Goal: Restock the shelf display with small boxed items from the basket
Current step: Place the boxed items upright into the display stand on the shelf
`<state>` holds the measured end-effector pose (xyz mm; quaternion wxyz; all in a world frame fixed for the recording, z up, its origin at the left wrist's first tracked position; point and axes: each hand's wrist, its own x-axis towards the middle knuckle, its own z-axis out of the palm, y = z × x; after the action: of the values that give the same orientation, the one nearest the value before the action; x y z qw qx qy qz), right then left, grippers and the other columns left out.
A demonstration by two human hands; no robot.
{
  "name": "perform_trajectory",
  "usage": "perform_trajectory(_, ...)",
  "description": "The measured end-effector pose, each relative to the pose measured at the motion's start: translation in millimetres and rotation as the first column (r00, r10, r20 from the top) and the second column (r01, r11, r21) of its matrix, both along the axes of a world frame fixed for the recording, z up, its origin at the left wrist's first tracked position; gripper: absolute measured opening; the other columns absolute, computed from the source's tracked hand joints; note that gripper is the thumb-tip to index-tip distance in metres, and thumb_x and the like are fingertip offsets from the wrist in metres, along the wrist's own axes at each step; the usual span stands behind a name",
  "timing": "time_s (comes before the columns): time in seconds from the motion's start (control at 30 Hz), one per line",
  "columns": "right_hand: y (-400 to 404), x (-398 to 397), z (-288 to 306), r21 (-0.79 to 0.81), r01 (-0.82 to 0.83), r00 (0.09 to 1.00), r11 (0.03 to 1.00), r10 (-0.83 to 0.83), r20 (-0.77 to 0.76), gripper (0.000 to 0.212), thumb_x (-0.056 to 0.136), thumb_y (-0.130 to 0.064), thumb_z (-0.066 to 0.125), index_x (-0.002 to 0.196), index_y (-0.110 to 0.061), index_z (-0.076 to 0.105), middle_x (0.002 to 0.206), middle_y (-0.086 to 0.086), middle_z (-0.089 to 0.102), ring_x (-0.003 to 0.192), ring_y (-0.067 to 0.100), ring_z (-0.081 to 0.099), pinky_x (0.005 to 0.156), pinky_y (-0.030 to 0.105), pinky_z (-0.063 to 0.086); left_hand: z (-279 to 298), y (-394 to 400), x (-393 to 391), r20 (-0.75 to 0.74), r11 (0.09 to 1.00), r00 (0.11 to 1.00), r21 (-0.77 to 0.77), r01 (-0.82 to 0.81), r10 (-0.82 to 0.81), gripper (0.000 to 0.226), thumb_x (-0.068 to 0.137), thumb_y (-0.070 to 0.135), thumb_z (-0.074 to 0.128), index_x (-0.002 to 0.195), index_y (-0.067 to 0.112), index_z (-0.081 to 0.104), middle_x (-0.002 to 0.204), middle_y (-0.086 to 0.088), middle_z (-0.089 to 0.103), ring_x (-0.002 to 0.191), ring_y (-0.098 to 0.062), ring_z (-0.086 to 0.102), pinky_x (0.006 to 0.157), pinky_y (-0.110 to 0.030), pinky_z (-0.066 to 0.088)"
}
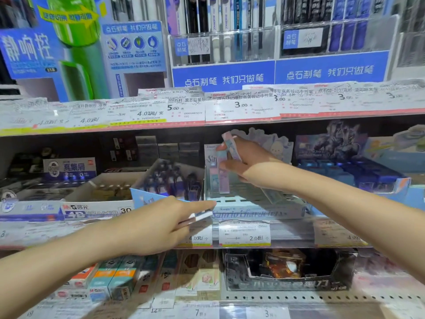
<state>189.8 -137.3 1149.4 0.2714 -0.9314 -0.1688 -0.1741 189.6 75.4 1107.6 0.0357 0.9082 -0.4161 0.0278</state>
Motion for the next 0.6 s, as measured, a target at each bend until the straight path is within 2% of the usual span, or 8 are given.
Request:
perform_trajectory(0.07,4,5,0,-0.064,0.015,0.999,0.998,-0.012,0.047,0.044,0.092,-0.028,0.051,0.131,-0.011,0.038,0.125,0.005,0.053,0.104,0.02,0.056,0.066,0.019,0.033,-1,-1,1,-0.016,1.0,1.0,0.005,-0.005,0.005,0.061,0.092,0.018,0.04,0.141,0.049,0.02,0.052,0.002,0.035,0.047,-0.012,0.035,0.047,-0.023,0.021)
perform_trajectory(0.17,10,9,0,-0.133,0.034,0.997,0.991,-0.023,0.078,0.051,0.092,-0.027,0.051,0.135,-0.009,0.03,0.134,0.009,0.051,0.115,0.028,0.052,0.077,0.026,0.04,2,-2,1,-0.038,1.0,0.999,0.021,-0.005,0.006,0.057,0.094,0.022,0.039,0.14,0.049,0.021,0.054,0.001,0.035,0.049,-0.013,0.033,0.049,-0.025,0.02)
perform_trajectory(0.2,12,9,0,-0.151,0.029,0.996,0.988,-0.016,0.086,0.052,0.092,-0.026,0.051,0.136,-0.01,0.029,0.135,0.01,0.05,0.117,0.028,0.052,0.081,0.027,0.041,2,-3,1,-0.04,1.0,0.999,0.024,-0.008,0.009,0.056,0.094,0.022,0.039,0.14,0.049,0.021,0.055,0.0,0.036,0.049,-0.013,0.033,0.049,-0.026,0.02)
perform_trajectory(0.37,14,6,-3,-0.193,0.018,0.997,0.981,-0.004,0.076,0.046,0.093,-0.025,0.05,0.132,-0.01,0.032,0.127,0.011,0.056,0.109,0.03,0.055,0.083,0.032,0.045,5,-3,0,-0.066,1.0,0.998,0.019,0.012,-0.011,0.05,0.095,0.031,0.037,0.14,0.047,0.023,0.058,-0.007,0.039,0.05,-0.014,0.034,0.046,-0.022,0.022)
perform_trajectory(0.47,16,4,-9,-0.185,-0.017,0.997,0.983,0.031,0.069,0.041,0.092,-0.021,0.051,0.13,-0.01,0.036,0.123,0.005,0.056,0.108,0.025,0.054,0.069,0.024,0.032,6,-5,0,-0.076,1.0,0.997,0.018,0.02,-0.018,0.049,0.095,0.033,0.036,0.14,0.046,0.024,0.055,-0.005,0.036,0.048,-0.014,0.035,0.045,-0.02,0.027)
perform_trajectory(0.6,17,3,-6,-0.222,-0.027,0.99,0.975,0.057,0.131,0.022,0.092,-0.019,0.05,0.111,-0.008,0.054,0.115,0.009,0.058,0.103,0.025,0.054,0.073,0.023,0.032,6,-3,2,-0.078,1.0,0.997,0.016,0.012,-0.011,0.05,0.095,0.028,0.038,0.14,0.046,0.025,0.054,-0.004,0.035,0.049,-0.014,0.034,0.046,-0.022,0.022)
